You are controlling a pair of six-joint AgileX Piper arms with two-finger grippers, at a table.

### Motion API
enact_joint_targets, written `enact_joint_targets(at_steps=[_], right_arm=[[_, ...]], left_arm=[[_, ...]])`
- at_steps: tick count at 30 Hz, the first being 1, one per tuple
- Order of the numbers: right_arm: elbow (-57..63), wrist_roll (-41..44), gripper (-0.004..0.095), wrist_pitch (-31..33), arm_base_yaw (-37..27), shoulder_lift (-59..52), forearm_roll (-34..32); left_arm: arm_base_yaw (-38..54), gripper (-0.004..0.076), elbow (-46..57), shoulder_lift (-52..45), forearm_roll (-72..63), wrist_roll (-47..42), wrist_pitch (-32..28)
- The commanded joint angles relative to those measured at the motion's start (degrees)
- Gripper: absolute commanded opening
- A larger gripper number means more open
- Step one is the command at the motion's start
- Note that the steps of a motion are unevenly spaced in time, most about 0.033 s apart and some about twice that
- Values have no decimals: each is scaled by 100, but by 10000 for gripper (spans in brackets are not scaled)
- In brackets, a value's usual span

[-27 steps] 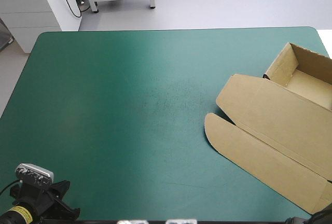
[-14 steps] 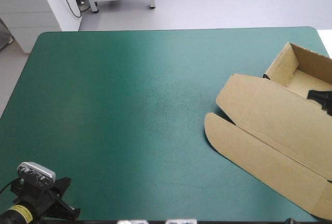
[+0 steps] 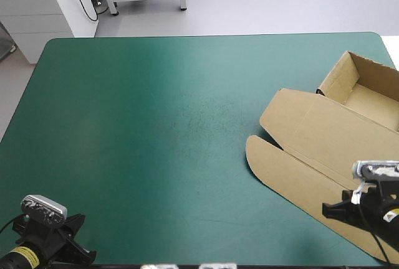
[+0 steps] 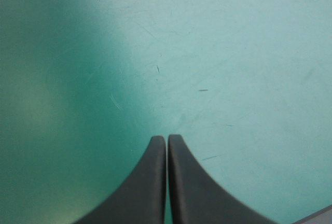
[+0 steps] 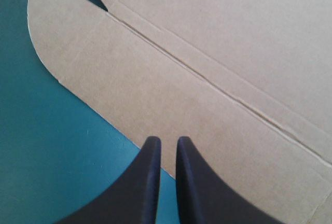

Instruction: Fold the box

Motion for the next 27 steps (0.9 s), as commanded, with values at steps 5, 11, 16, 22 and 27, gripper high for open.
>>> enact_joint_targets(at_steps=[5,11,16,22,27], right_arm=[[973,-474,95,-628,17,-952,191],[1277,-605,95,-835,17,-1364,281],[1277,-615,91,-835,17,-1459,281],[1277,-615,91,-835,17,-1459,281],[1277,-615,91,-835,17,-1459,281]], left_arm=[[-24,-8,-123,70,9,-40,-298],[-24,-8,-123,70,9,-40,-298],[-24,-8,-123,70,-51,-40,-308],[-24,-8,-123,70,-29,-40,-263],[-24,-8,-123,70,-17,-142,-167]])
